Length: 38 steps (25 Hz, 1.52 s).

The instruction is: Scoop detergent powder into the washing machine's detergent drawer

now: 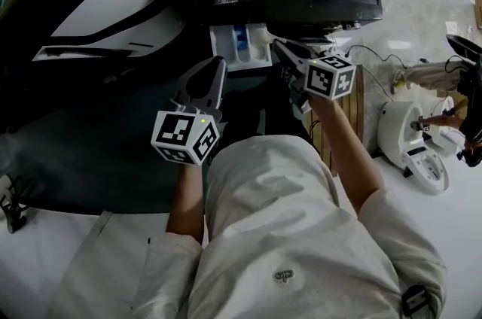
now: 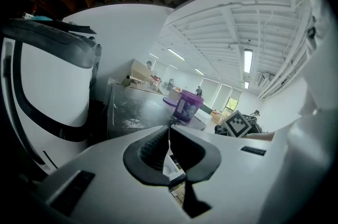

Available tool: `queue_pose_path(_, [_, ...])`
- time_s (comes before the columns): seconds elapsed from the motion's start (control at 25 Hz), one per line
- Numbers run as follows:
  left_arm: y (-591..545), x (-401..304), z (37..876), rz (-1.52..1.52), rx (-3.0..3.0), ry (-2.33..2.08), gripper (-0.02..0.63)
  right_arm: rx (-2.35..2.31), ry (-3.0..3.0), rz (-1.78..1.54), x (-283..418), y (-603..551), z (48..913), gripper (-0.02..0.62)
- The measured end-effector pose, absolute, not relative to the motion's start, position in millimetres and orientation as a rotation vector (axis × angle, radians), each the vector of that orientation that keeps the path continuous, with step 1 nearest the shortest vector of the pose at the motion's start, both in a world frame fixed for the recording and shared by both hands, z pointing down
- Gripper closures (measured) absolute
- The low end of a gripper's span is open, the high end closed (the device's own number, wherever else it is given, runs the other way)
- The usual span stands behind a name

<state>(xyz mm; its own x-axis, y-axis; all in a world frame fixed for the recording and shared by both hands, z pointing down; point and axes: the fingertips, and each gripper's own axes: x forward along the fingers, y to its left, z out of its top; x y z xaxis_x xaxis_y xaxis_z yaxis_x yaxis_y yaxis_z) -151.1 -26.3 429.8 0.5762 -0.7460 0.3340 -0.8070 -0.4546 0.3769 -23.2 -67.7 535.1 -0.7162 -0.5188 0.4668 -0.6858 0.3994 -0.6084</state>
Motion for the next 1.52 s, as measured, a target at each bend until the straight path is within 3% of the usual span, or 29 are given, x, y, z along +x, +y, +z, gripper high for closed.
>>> queue_pose_path(1.52, [-16, -154, 448, 0.181, 2.284, -1.217, 0.583, 0.88, -2.251, 0.229, -51, -68, 568, 0.584])
